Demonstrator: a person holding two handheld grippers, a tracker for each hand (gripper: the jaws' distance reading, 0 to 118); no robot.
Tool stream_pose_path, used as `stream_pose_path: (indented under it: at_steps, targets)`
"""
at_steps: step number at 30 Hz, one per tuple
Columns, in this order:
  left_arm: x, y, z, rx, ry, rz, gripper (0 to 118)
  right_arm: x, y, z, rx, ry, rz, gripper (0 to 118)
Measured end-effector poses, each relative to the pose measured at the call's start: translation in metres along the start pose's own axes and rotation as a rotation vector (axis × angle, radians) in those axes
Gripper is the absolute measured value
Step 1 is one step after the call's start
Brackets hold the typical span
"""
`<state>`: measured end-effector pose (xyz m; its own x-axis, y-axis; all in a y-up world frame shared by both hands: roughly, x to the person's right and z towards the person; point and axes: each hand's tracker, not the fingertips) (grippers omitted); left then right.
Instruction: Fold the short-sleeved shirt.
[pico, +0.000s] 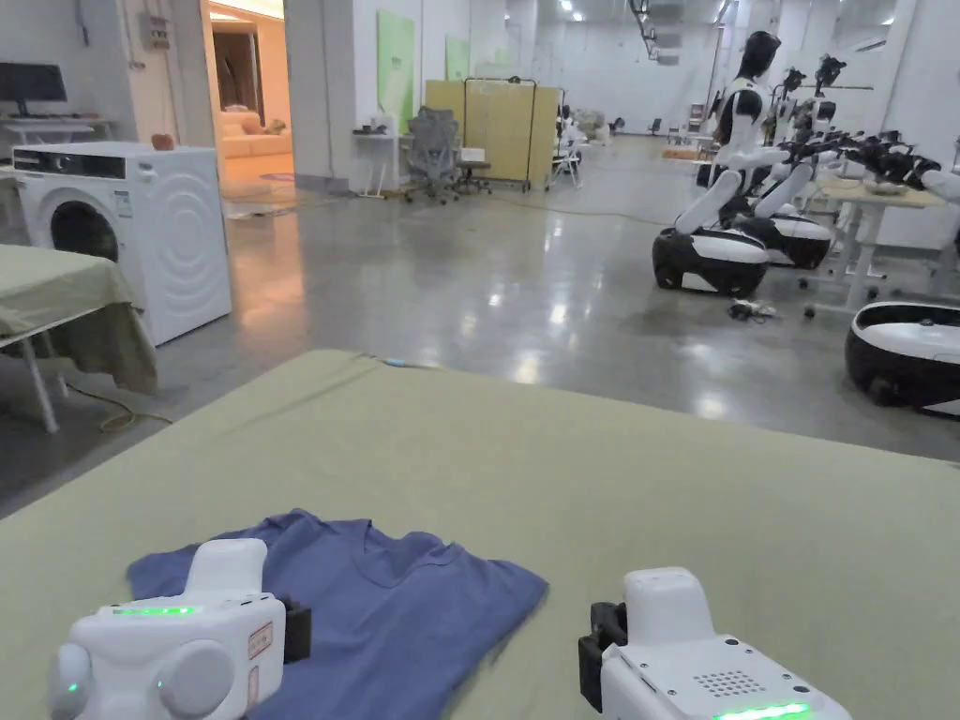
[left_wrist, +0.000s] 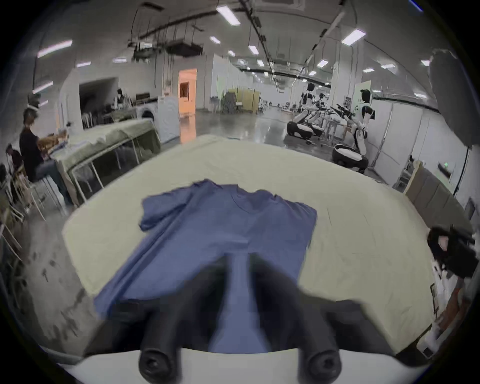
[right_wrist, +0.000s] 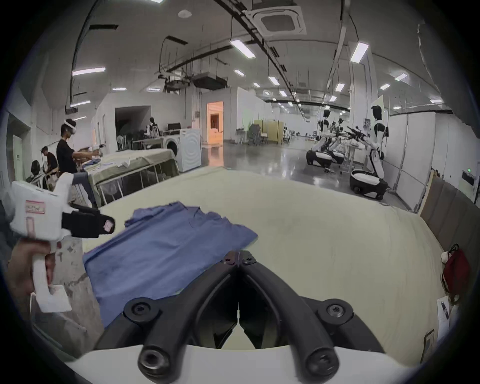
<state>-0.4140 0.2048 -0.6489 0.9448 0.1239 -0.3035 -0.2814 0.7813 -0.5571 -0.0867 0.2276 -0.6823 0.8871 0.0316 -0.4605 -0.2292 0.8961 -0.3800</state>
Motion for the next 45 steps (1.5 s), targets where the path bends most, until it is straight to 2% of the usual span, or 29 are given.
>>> stream_pose_path:
  at_steps: [1,2,7,11,12,14,16,17,18,19,21,24,26,27,28,30,31,33,36,42,45]
  targets:
    - [-0.001,0.002,-0.020,-0.017,-0.001,0.014,110,0.003,0.000,-0.002,-0.013,-0.014,-0.005,3]
    - [-0.002,0.004,-0.043,-0.086,-0.015,0.022,114,0.006,0.001,-0.004,-0.025,-0.026,-0.012,3]
    - [0.018,0.009,-0.136,-0.188,-0.012,-0.051,112,0.022,-0.012,-0.044,-0.068,-0.055,-0.031,3]
    - [0.035,-0.005,-0.209,-0.296,-0.111,-0.068,112,0.028,-0.024,-0.067,-0.124,-0.067,-0.023,3]
    - [0.038,-0.010,-0.218,-0.311,-0.089,-0.094,111,0.029,-0.027,-0.070,-0.136,-0.068,-0.016,3]
    - [0.037,-0.018,-0.240,-0.359,0.119,-0.172,111,0.032,-0.033,-0.075,-0.159,-0.076,0.002,3]
    - [0.032,-0.019,-0.232,-0.372,0.022,-0.074,110,0.035,-0.036,-0.075,-0.165,-0.080,0.016,3]
    - [0.036,-0.015,-0.225,-0.363,0.036,-0.093,107,0.038,-0.037,-0.075,-0.165,-0.079,0.021,3]
    - [0.042,-0.013,-0.220,-0.352,0.035,-0.123,86,0.035,-0.031,-0.063,-0.163,-0.079,0.025,3]
    - [0.048,-0.010,-0.215,-0.301,0.035,-0.152,63,0.038,-0.031,-0.062,-0.162,-0.080,0.025,3]
    - [0.054,-0.007,-0.214,-0.285,0.061,-0.188,2,0.045,-0.032,-0.058,-0.162,-0.084,0.008,3]
    - [0.063,-0.010,-0.226,-0.308,0.101,-0.246,1,0.058,-0.033,-0.041,-0.152,-0.085,-0.031,3]
    - [0.075,-0.003,-0.211,-0.280,0.085,-0.242,1,0.072,-0.040,-0.035,-0.137,-0.093,-0.039,3]
    - [0.085,0.001,-0.201,-0.247,-0.027,-0.181,0,0.078,-0.041,-0.030,-0.131,-0.102,-0.044,3]
    - [0.101,0.007,-0.182,-0.239,-0.088,-0.179,1,0.085,-0.042,-0.025,-0.127,-0.116,-0.053,3]
    - [0.148,0.011,-0.165,-0.196,-0.108,-0.299,0,0.103,-0.044,-0.013,-0.109,-0.144,-0.091,3]
    - [0.169,0.014,-0.157,-0.178,-0.132,-0.316,0,0.112,-0.045,-0.004,-0.102,-0.153,-0.114,3]
    - [0.210,0.020,-0.145,-0.166,-0.242,-0.300,0,0.130,-0.048,0.016,-0.083,-0.178,-0.145,3]
    - [0.291,0.023,-0.124,-0.152,-0.417,-0.290,0,0.162,-0.055,0.050,-0.070,-0.248,-0.144,3]
    - [0.450,0.008,-0.051,-0.096,-0.696,-0.381,0,0.236,-0.075,0.124,-0.052,-0.404,-0.213,3]
    - [0.507,-0.015,-0.034,-0.105,-0.741,-0.441,0,0.269,-0.091,0.154,-0.059,-0.463,-0.233,3]
